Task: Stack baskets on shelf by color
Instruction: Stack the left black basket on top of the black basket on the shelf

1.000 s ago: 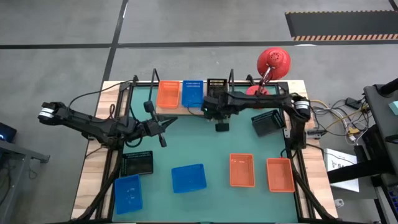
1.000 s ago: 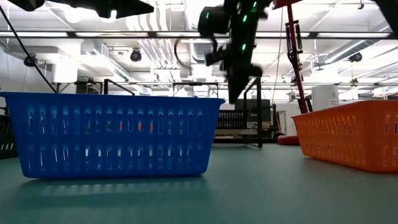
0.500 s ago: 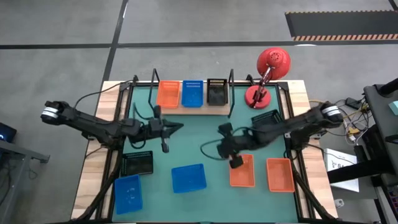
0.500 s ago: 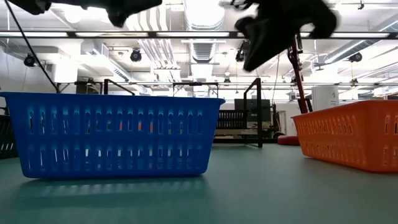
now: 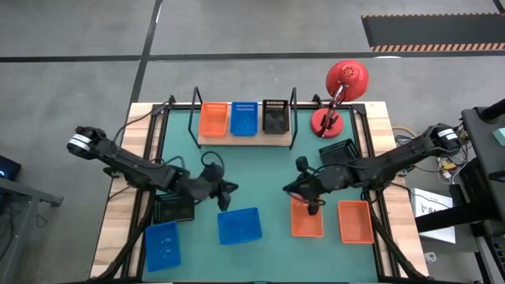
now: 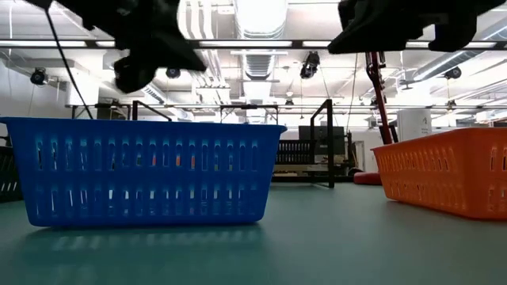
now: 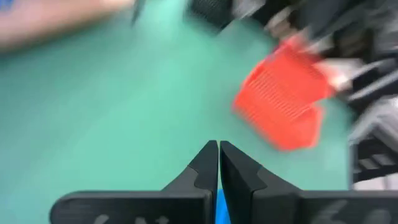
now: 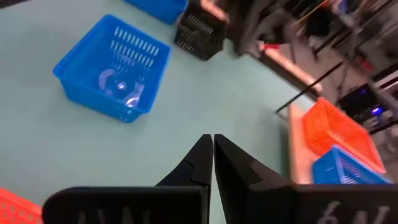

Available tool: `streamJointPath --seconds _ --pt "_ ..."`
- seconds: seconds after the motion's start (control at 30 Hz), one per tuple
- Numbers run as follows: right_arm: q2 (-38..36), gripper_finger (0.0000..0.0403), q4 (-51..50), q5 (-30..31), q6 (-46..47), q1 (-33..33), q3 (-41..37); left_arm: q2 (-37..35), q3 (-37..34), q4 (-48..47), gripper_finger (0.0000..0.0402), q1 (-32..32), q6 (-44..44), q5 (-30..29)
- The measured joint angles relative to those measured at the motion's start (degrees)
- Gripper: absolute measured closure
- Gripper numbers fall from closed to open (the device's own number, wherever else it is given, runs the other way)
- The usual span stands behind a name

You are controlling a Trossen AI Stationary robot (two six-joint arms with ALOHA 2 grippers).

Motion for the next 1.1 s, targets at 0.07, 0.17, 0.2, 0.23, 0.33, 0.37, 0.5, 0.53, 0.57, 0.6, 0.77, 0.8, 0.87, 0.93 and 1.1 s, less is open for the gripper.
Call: streamJointPath --seconds 0.07,0.17,0.2,0.23,0.33,0.37,0.5,0.53,0.57,0.6,0.77,0.8,0.87,0.93,1.1 --pt "-2.1 0.0394 0.5 -0.1 -0.2 -0.4 -1.3 2.2 4.7 -14.6 0.0402 -0.6 -10.2 2.1" --pt "-4.8 0.0394 0.1 -0.1 -0.4 -0.5 -2.2 6.5 13.8 -37.8 0.0402 -1.2 -24.0 8.9" --pt "-5.5 0.0394 0.0 -0.1 -0.6 -0.5 -2.4 8.2 16.9 -44.8 0.0402 -1.4 -27.1 11.5" --pt "-6.1 0.0394 0.0 -0.1 -0.8 -0.5 -2.5 10.1 19.8 -50.5 0.0402 -1.5 -29.2 13.8" --pt "-7.5 0.0394 -1.1 -0.1 -1.0 -0.5 -2.5 15.2 26.2 -63.4 0.0402 -1.9 -32.5 19.3" --pt "-7.8 0.0394 -2.0 -0.1 -0.9 -0.5 -2.5 16.5 27.6 -65.9 0.0402 -1.9 -33.4 21.2" --pt "-8.9 0.0394 -6.3 -0.1 0.8 -0.5 -2.5 18.9 29.3 -69.0 0.0401 -2.2 -35.2 27.0" --pt "-9.1 0.0394 -6.9 -0.1 1.0 -0.5 -2.5 18.9 28.9 -67.8 0.04 -2.5 -35.2 27.2" --pt "-9.3 0.0394 -7.7 -0.1 1.3 -0.5 -2.5 18.8 28.4 -66.9 0.0397 -2.7 -35.2 27.8" --pt "-9.5 0.0394 -8.1 -0.1 1.7 -0.5 -2.5 18.5 27.7 -66.1 0.0392 -2.9 -35.3 28.5" --pt "-9.9 0.0394 -9.1 -0.1 2.0 -0.5 -2.5 17.8 26.3 -66.0 0.0343 -3.9 -37.9 32.7" --pt "-9.9 0.0394 -9.3 -0.1 2.1 -0.5 -2.5 17.8 26.0 -66.0 0.033 -4.1 -38.2 32.7" --pt "-9.9 0.0394 -9.8 -0.1 2.1 -0.5 -2.5 17.8 25.4 -65.6 0.0305 -4.2 -38.9 32.6" --pt "-9.8 0.0394 -9.8 -0.1 2.1 -0.5 -2.5 17.8 23.8 -65.9 0.0284 -4.2 -40.8 32.4" --pt "-10.2 0.0394 -10.6 -0.1 2.6 -0.5 -2.5 17.8 19.6 -63.5 0.0257 -4.3 -41.6 31.6"
